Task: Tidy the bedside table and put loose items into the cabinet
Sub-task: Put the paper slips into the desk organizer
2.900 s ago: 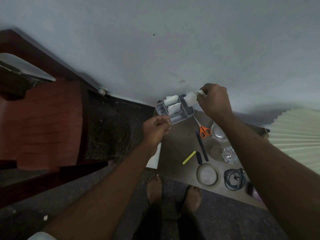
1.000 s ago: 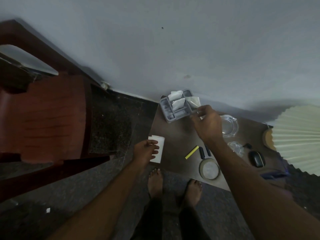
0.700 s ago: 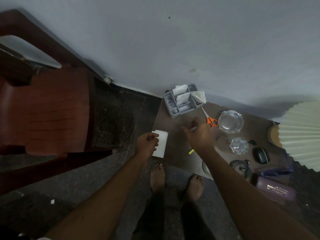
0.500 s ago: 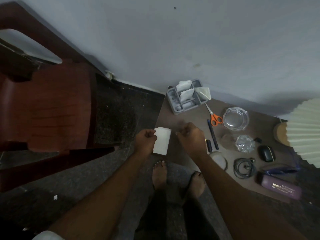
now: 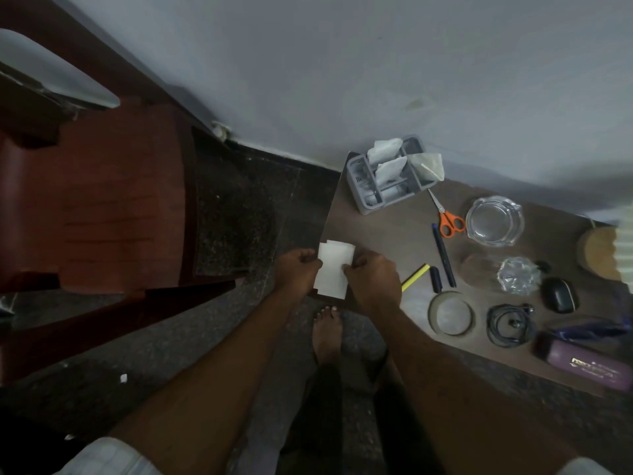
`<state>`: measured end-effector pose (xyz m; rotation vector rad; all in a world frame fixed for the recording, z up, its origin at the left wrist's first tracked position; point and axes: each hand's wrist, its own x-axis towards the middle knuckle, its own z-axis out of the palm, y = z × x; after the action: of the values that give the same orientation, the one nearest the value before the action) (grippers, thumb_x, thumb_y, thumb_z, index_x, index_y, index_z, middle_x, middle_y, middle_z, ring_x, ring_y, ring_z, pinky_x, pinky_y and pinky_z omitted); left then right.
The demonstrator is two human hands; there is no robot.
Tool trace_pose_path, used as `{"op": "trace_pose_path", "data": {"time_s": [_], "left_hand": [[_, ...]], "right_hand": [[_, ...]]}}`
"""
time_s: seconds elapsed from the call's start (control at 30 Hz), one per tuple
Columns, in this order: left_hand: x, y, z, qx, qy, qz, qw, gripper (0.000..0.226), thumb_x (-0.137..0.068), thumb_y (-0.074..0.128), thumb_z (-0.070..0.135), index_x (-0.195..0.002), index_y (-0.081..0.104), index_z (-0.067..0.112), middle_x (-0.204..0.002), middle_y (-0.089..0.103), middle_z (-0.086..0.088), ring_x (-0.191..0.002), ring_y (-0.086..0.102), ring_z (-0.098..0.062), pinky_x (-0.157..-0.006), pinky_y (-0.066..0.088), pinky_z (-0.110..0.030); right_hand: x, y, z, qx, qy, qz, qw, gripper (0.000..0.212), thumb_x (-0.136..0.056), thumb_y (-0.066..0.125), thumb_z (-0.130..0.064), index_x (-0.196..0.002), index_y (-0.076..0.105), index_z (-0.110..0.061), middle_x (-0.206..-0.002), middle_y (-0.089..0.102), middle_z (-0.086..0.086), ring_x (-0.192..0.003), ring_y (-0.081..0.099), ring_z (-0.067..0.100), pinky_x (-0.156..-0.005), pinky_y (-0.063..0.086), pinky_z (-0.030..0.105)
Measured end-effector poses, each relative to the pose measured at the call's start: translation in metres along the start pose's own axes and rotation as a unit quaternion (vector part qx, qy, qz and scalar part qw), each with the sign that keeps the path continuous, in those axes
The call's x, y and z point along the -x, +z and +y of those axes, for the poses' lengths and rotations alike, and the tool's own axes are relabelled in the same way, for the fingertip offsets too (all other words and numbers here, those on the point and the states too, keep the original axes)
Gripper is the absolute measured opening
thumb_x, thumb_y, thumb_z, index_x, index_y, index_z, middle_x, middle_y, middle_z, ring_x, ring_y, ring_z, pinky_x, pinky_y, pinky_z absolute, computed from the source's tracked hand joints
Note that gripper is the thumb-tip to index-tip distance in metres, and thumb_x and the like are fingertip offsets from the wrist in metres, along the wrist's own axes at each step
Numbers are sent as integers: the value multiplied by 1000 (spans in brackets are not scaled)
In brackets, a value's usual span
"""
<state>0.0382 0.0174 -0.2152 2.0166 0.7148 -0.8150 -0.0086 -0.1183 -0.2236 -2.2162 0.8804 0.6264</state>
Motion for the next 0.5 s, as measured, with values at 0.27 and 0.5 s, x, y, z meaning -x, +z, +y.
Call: {"op": "trace_pose_path", "data": {"time_s": [0.27,0.5], "left_hand": [[-12,-7,-1,9,-10,-9,1000,25,-94,62,11,-116,70,4,-120,69,-16,-104,66,-30,-86,57,-39],[-22,-13,-2,34,-28,-16,999,28,-91,67,6,-118,69,0,-120,69,-19,-103,67,-31,-90,56,-40]], "right_hand": [[-5,13,-16,-8,0,-6,1000,35,-90,70,-42,-116,72,-18,-110,74,3,-97,69,21,-74,45,25],[-7,18,-24,-5,-13,-9,1000,29,-89,70,-40,-111,72,-20,-107,74,2,-96,68,20,-74,41,24]]}}
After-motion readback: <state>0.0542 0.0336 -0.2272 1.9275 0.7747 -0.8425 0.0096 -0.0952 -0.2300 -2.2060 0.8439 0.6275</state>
